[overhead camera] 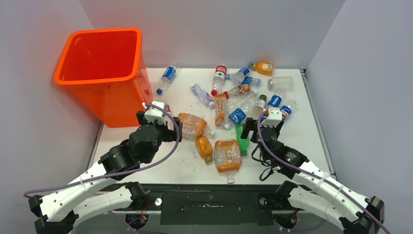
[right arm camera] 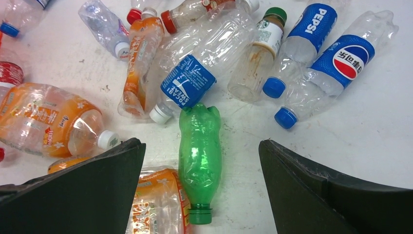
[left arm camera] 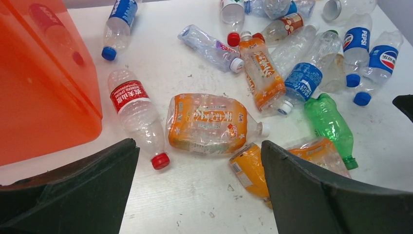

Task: Put the plastic bottles in the bin
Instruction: Pick up the plastic bottle at the center of the board.

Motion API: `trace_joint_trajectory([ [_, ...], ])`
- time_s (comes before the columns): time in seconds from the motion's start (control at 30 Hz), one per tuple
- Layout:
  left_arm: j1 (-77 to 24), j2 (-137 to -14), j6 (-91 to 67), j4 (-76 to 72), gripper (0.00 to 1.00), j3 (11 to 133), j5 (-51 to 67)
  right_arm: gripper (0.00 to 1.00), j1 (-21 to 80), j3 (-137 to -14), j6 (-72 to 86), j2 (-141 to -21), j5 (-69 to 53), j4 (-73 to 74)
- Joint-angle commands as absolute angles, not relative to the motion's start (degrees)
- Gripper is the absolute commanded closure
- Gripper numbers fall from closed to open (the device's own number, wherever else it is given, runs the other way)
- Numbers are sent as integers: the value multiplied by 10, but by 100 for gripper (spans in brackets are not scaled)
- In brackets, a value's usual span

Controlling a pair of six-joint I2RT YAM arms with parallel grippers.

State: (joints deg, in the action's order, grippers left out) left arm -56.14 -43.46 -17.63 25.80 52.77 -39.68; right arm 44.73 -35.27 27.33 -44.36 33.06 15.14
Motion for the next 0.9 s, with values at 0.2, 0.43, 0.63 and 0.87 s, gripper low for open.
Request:
trace_joint_trajectory([
  [0.2,-507,-417,-171,219,4,482,-283,10,319,-317,340,-439,197,169],
  [0.43,-503,-405,-178,215,4,466,-269,10,281,-273,372,-528,100,73],
  [0.63,-506,-410,-179,213,4,462,-259,8,276,-278,385,-619,76,-14],
  [0.87,-508,-417,-177,216,4,464,-253,1,269,-278,377,-688,75,-55],
])
